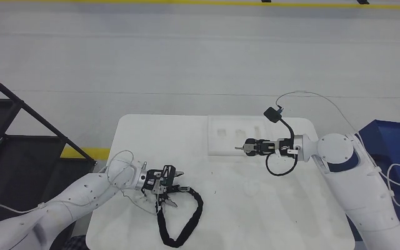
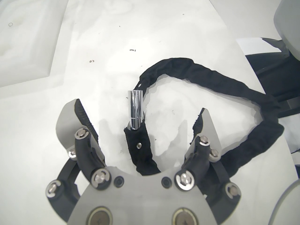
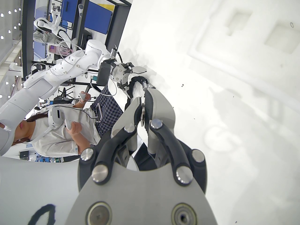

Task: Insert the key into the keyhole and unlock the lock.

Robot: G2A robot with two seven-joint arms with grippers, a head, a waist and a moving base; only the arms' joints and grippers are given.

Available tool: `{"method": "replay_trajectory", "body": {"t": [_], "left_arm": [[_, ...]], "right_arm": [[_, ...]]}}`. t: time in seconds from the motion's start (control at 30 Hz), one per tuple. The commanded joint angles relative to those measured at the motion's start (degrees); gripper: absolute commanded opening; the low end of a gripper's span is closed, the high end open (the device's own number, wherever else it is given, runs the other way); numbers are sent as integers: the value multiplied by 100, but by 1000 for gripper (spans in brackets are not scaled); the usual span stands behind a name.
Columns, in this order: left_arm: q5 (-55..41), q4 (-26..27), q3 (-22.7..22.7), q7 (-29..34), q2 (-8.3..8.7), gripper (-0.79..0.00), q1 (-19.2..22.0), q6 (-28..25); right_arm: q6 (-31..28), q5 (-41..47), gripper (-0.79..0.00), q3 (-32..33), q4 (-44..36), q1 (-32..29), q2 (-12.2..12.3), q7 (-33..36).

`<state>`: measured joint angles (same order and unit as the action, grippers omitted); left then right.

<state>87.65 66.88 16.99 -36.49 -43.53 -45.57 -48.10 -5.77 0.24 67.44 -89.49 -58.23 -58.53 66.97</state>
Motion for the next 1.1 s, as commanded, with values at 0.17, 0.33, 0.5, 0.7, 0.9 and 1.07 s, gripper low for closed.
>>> {"method": "replay_trajectory", "body": {"t": [0.17,0.33,0.5,0.7,0.9,1.07], "left_arm": [[48,-85,42,17,-119,0,-126,174],[121,-175,88,-3,-184,-169,-169,214],[177,-293,156,-29,-224,-520,-205,235],[235,-380,237,59,-268,-785,-237,228],[231,-413,303,119,-335,-785,-242,125],[124,-316,393,84,-396,-785,-169,-120]], "right_arm": [[0,0,-785,0,0,0,0,0],[0,0,-785,0,0,0,0,0],[0,0,-785,0,0,0,0,0],[0,0,-785,0,0,0,0,0],[0,0,-785,0,0,0,0,0],[0,0,-785,0,0,0,0,0]]}}
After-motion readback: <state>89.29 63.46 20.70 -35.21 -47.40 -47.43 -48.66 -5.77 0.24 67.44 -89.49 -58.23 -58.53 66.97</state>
